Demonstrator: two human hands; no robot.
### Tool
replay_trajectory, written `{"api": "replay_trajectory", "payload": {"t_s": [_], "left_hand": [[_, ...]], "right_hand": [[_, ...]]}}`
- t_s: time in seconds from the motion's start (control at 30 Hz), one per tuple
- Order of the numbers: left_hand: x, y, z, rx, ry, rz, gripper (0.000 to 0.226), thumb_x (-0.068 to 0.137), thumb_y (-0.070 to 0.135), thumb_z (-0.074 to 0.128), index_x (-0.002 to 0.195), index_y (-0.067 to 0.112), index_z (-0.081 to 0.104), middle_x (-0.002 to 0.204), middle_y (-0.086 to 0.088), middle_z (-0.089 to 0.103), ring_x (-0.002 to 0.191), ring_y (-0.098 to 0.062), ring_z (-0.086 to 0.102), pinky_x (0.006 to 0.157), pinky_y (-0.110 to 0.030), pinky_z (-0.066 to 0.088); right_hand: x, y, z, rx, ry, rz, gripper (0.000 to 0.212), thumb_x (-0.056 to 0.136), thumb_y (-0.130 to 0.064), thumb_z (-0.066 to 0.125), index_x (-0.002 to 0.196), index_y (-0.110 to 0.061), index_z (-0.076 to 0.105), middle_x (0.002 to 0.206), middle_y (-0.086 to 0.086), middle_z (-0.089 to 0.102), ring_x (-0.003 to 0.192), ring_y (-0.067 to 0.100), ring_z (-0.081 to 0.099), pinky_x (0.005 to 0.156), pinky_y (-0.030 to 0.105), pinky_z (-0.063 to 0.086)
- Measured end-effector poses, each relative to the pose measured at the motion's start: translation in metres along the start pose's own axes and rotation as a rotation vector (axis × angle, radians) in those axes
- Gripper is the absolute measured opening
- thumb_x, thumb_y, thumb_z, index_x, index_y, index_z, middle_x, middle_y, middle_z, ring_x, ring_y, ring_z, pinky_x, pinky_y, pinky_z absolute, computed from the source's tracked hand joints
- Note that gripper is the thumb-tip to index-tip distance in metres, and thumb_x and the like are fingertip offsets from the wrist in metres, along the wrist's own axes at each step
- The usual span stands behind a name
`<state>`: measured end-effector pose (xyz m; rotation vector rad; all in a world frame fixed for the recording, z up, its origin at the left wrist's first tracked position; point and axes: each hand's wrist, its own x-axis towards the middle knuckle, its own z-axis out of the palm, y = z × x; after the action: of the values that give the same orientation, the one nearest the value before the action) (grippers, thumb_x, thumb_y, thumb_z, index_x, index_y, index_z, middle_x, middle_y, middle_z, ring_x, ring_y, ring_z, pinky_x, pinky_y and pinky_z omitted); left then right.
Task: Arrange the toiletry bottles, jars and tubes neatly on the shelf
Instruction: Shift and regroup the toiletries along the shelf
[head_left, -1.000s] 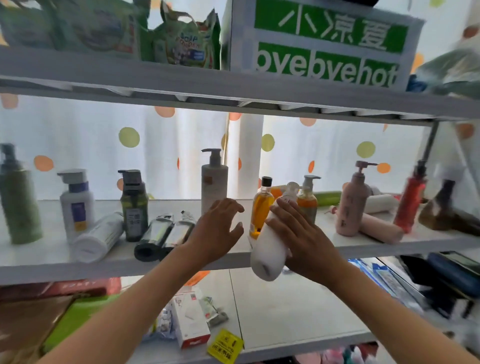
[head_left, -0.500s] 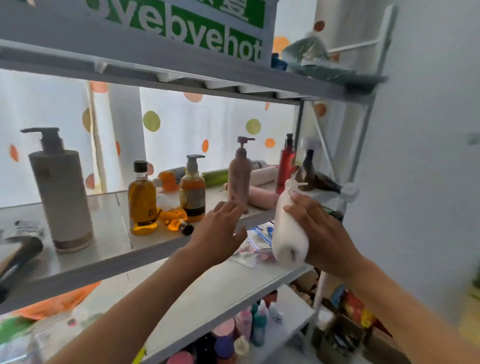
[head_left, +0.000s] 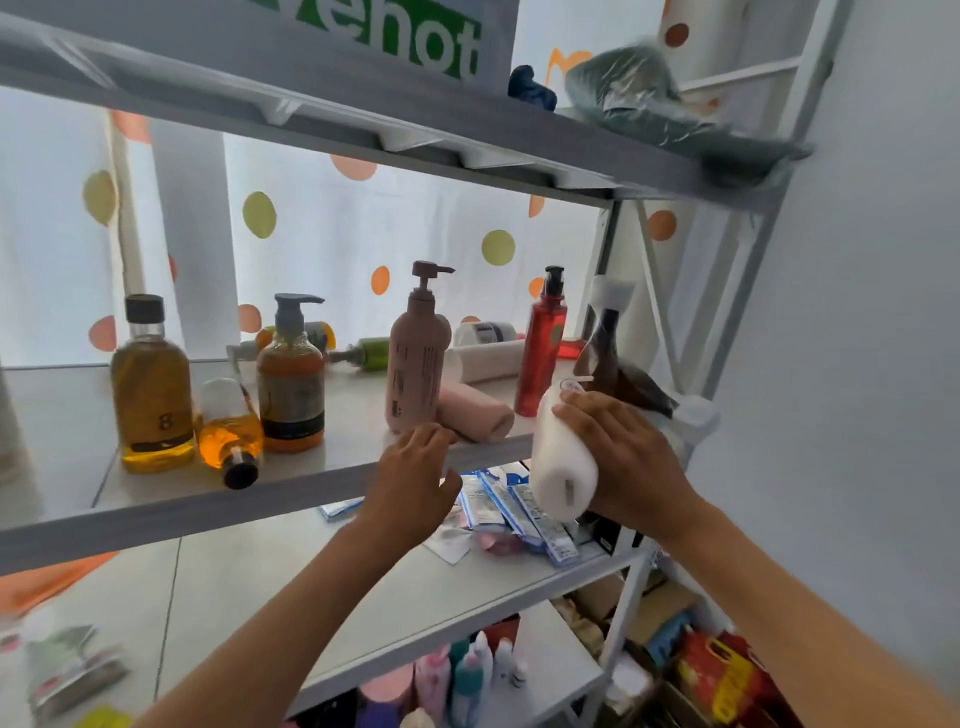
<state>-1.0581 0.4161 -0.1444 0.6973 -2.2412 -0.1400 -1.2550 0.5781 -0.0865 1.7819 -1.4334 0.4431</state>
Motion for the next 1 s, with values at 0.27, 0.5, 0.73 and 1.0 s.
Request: {"api": "replay_trajectory", "payload": {"t_s": [0.27, 0.5, 0.73, 1.0], "left_hand": [[0.019, -0.008, 0.062, 0.062, 0.204, -0.2, 0.037, 0.07, 0.007, 0.07, 0.106, 0.01, 0.068, 0.109, -0.007, 0.067, 0.102, -0.03, 0.059, 0.092, -0.041, 0.048], [0.021, -0.011, 0.094, 0.241, 0.272, -0.239, 0.033, 0.069, 0.008, 0.07, 0.101, 0.014, 0.071, 0.103, -0.003, 0.07, 0.093, -0.026, 0.062, 0.09, -0.039, 0.044], [0.022, -0.003, 0.092, 0.275, 0.289, -0.3, 0.042, 0.072, 0.018, 0.04, 0.096, 0.017, 0.075, 0.097, 0.002, 0.072, 0.087, -0.023, 0.063, 0.088, -0.031, 0.038], [0.038, 0.013, 0.085, 0.251, 0.242, -0.49, 0.028, 0.075, 0.006, 0.058, 0.091, 0.019, 0.078, 0.092, 0.0, 0.074, 0.081, -0.022, 0.063, 0.078, -0.03, 0.048]], "right_hand": [[0.042, 0.064, 0.065, 0.001, 0.023, -0.187, 0.058, 0.079, -0.031, 0.073, 0.128, -0.006, 0.055, 0.134, 0.015, 0.057, 0.12, 0.031, 0.054, 0.092, 0.045, 0.049], [0.068, 0.095, 0.099, 0.011, 0.034, -0.464, 0.06, 0.075, -0.03, 0.074, 0.128, -0.009, 0.052, 0.131, 0.015, 0.059, 0.113, 0.033, 0.057, 0.085, 0.042, 0.05], [0.076, 0.125, 0.126, 0.11, 0.063, -0.645, 0.066, 0.075, -0.03, 0.078, 0.131, -0.014, 0.047, 0.134, 0.014, 0.058, 0.111, 0.033, 0.057, 0.084, 0.043, 0.05], [0.092, 0.155, 0.145, 0.166, 0.072, -0.712, 0.054, 0.076, -0.026, 0.076, 0.124, -0.008, 0.062, 0.127, 0.017, 0.062, 0.1, 0.036, 0.062, 0.078, 0.045, 0.054]]}}
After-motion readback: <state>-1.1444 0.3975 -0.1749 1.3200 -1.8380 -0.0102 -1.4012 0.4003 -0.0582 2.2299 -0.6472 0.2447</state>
